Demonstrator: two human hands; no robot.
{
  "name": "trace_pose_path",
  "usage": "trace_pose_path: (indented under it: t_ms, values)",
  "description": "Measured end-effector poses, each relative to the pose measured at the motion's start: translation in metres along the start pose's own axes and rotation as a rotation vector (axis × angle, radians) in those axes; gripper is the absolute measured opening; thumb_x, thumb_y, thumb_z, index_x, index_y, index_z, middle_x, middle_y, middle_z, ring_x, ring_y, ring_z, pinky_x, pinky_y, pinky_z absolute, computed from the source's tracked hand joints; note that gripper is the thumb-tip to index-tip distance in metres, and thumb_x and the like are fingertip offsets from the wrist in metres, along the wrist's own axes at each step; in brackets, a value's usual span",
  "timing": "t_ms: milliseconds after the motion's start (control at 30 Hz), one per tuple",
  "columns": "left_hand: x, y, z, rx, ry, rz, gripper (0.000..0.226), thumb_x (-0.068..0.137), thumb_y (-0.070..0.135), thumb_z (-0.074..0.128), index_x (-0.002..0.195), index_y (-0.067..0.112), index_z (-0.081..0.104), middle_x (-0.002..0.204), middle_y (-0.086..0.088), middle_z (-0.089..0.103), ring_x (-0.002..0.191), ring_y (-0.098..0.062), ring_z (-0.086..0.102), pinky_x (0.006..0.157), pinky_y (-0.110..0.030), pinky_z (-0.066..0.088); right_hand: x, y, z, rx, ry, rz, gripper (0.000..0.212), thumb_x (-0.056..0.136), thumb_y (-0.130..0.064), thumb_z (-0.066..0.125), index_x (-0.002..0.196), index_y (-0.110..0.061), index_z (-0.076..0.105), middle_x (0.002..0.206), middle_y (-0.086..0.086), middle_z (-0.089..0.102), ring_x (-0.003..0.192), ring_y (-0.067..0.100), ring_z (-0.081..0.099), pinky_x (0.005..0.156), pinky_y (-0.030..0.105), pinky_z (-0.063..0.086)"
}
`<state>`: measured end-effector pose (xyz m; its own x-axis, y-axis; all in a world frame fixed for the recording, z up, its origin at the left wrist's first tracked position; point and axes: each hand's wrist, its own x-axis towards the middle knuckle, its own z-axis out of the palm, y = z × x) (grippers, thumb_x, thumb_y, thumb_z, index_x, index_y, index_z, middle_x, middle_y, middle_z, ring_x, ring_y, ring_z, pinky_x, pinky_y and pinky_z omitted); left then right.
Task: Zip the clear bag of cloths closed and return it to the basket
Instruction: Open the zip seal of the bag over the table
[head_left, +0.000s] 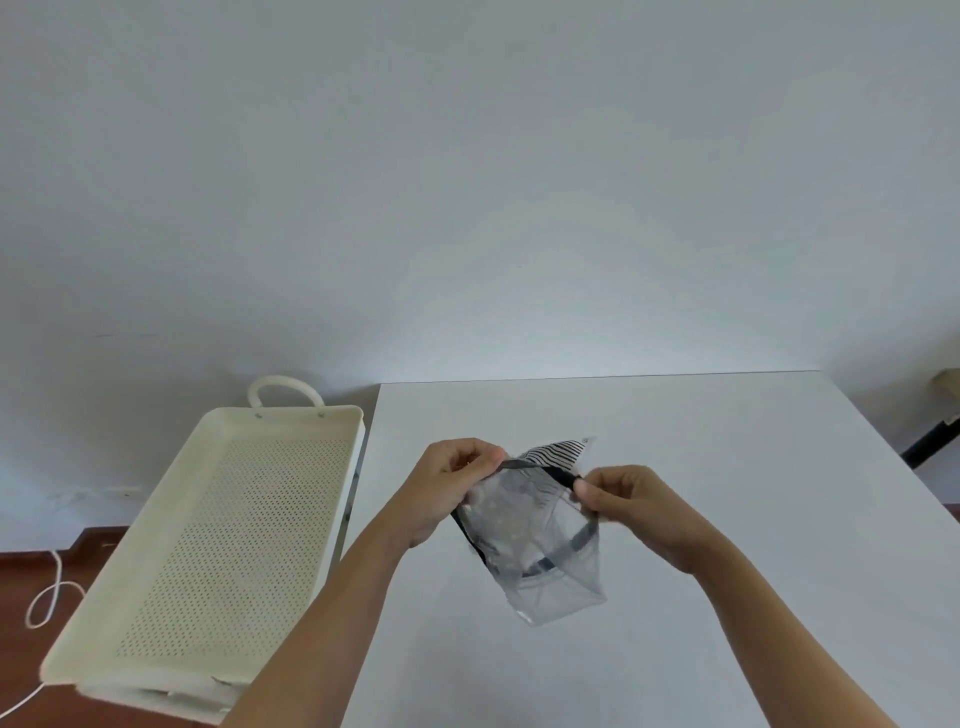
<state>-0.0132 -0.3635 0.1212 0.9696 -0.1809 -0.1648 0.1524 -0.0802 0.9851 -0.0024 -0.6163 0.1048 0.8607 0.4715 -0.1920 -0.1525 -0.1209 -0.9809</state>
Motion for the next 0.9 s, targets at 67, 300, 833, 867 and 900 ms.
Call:
trace_pose_path:
  t_ms: [67, 300, 833, 867, 900]
  values:
    - [0.003, -0.002, -0.002, -0.004, 0.055, 0.017, 0.017, 0.091, 0.026, 0.065, 0.086, 0.013, 0.075, 0.088, -0.008, 0.068, 0.083, -0.017, 0.058, 0.076, -0.027, 0.046, -0.006, 0.011, -0.003, -0.002, -0.118, 0.069, 0.022, 0.088, -0.028, 0.069, 0.077, -0.01, 0.063, 0.076, 0.006, 0.058, 0.077, 0.017, 0.048, 0.08, 0.025, 0.041]
    - [0.009, -0.01, -0.012, -0.09, 0.193, 0.073, 0.006, 0.084, 0.015, 0.073, 0.082, 0.019, 0.075, 0.085, -0.001, 0.068, 0.081, -0.011, 0.059, 0.073, -0.022, 0.046, -0.015, 0.021, -0.002, 0.176, -0.061, 0.016, 0.014, 0.084, -0.019, 0.073, 0.078, -0.009, 0.066, 0.082, 0.015, 0.068, 0.081, 0.023, 0.063, 0.081, 0.029, 0.051]
    - [0.009, 0.008, -0.003, 0.662, -0.071, 0.246, 0.041, 0.07, 0.049, 0.08, 0.108, 0.038, 0.072, 0.102, 0.017, 0.067, 0.105, -0.005, 0.054, 0.093, -0.027, 0.042, 0.0, -0.021, 0.028, -0.275, 0.129, -0.216, 0.01, 0.081, -0.009, 0.076, 0.072, -0.01, 0.072, 0.064, 0.026, 0.055, 0.059, 0.019, 0.044, 0.06, 0.034, 0.035]
    - [0.009, 0.01, -0.001, 0.636, -0.078, 0.263, 0.035, 0.07, 0.043, 0.082, 0.103, 0.037, 0.074, 0.092, 0.015, 0.069, 0.096, -0.006, 0.057, 0.086, -0.026, 0.046, 0.0, -0.022, 0.028, -0.294, 0.137, -0.219, 0.01, 0.081, -0.01, 0.076, 0.072, -0.01, 0.071, 0.064, 0.026, 0.054, 0.059, 0.02, 0.042, 0.059, 0.034, 0.033]
    - [0.01, 0.012, 0.001, 0.607, -0.067, 0.282, 0.029, 0.07, 0.037, 0.083, 0.098, 0.036, 0.076, 0.084, 0.011, 0.069, 0.087, -0.007, 0.059, 0.08, -0.026, 0.046, 0.001, -0.022, 0.028, -0.318, 0.155, -0.223, 0.01, 0.08, -0.011, 0.076, 0.072, -0.011, 0.071, 0.061, 0.022, 0.055, 0.057, 0.019, 0.041, 0.058, 0.035, 0.033]
